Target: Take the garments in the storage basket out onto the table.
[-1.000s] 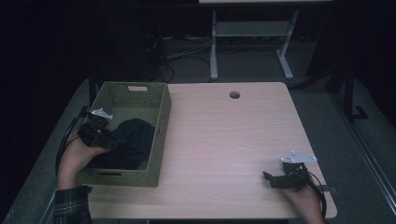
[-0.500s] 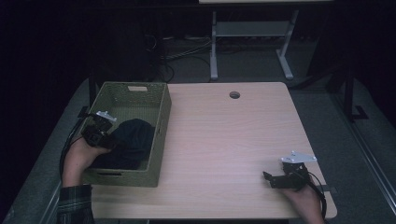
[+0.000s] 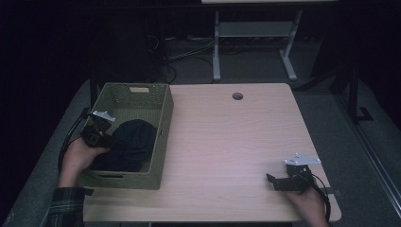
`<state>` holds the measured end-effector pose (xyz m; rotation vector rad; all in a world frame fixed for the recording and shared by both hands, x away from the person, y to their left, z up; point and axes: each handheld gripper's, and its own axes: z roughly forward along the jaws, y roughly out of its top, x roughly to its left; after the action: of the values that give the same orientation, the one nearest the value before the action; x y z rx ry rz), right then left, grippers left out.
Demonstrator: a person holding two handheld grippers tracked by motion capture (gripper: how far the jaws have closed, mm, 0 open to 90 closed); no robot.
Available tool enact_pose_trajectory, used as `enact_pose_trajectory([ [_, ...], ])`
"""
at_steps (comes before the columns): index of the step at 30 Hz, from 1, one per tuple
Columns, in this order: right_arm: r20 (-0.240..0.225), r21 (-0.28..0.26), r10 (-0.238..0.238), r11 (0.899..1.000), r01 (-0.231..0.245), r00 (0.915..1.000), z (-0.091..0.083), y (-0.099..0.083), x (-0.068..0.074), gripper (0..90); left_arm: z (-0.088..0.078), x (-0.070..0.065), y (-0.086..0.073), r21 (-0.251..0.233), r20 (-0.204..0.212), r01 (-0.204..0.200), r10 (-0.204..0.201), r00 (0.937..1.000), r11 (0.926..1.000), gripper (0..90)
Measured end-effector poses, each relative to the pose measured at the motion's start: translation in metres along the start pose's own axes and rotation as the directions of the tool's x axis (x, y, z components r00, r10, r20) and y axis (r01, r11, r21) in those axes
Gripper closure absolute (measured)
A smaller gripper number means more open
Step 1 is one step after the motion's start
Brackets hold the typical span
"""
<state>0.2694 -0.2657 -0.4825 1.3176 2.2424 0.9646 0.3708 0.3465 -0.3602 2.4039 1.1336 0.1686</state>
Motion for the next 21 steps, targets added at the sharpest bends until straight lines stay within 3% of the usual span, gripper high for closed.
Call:
enact_pose_trajectory([
  [2,0.000,0.000,0.000,1.000,0.000,1.0000,0.000,0.000,0.000,8.0,-0.005,0.001,0.001,-0.010,0.016,0.005,-0.005,0.9999,0.9999,75.8],
  [10,0.000,0.000,0.000,1.000,0.000,1.0000,0.000,0.000,0.000,8.1,-0.021,-0.005,0.010,-0.016,0.014,-0.022,0.022,0.9997,0.9996,75.9],
  [21,0.000,0.000,-0.001,1.000,0.001,1.0000,0.000,0.000,0.000,8.0,-0.047,-0.012,0.022,-0.091,0.018,-0.016,0.018,0.9997,0.9957,75.9],
])
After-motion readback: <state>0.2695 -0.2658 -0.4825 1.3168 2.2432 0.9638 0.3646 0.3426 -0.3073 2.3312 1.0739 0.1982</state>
